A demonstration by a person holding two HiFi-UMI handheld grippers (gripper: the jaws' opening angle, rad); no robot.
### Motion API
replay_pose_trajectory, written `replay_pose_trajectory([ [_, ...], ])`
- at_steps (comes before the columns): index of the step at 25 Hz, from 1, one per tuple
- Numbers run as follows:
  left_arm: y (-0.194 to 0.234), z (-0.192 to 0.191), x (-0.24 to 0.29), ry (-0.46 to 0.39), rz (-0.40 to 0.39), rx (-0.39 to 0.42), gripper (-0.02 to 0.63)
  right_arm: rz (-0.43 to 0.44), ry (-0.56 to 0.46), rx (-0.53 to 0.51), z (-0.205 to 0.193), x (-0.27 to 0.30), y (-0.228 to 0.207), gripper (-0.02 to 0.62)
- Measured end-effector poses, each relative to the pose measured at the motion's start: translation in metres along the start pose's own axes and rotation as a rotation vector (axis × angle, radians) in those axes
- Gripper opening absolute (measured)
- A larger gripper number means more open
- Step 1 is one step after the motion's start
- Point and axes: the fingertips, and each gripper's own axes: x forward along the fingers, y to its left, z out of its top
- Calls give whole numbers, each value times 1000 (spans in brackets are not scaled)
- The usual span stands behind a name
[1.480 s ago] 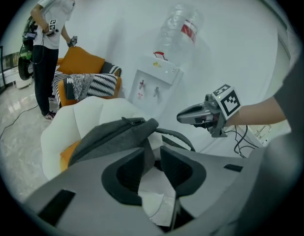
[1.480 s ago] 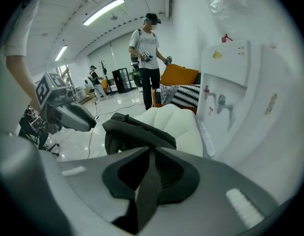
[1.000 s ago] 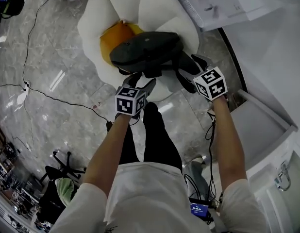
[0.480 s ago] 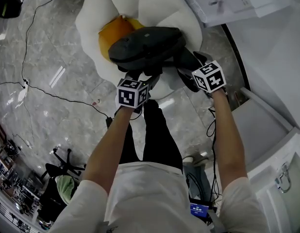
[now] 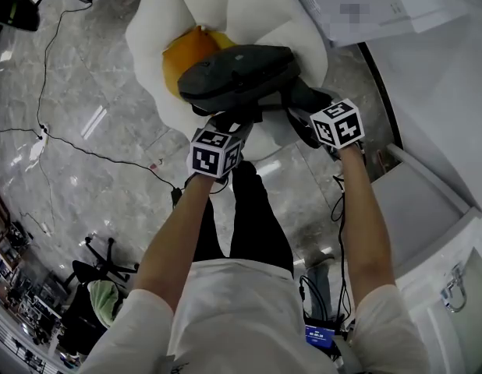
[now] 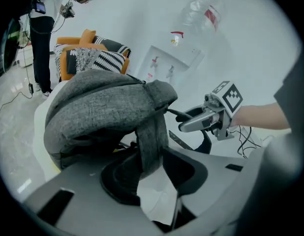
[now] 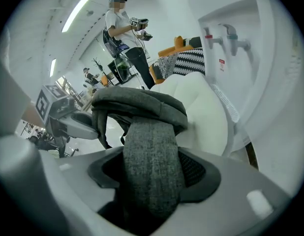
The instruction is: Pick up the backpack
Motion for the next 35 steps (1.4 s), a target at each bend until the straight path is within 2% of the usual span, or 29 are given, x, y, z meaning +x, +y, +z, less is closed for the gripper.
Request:
replay_pose_trajectory([
  [7, 3, 5, -13, -9, 8, -1, 76, -19, -24, -5, 16, -6, 6, 275],
  [12, 8, 5, -23, 5, 19, 43, 68, -39, -41, -18, 25, -11, 16, 255],
  [17, 14, 10, -40, 0, 19, 47, 50, -64, -65, -36, 38, -16, 30, 225],
  [23, 25, 16, -64, -12, 30, 61, 44, -90, -96, -58, 58, -20, 51, 191],
  [35, 45, 30, -116, -48, 18, 115, 44, -153, -178, -88, 104, -32, 99, 169],
])
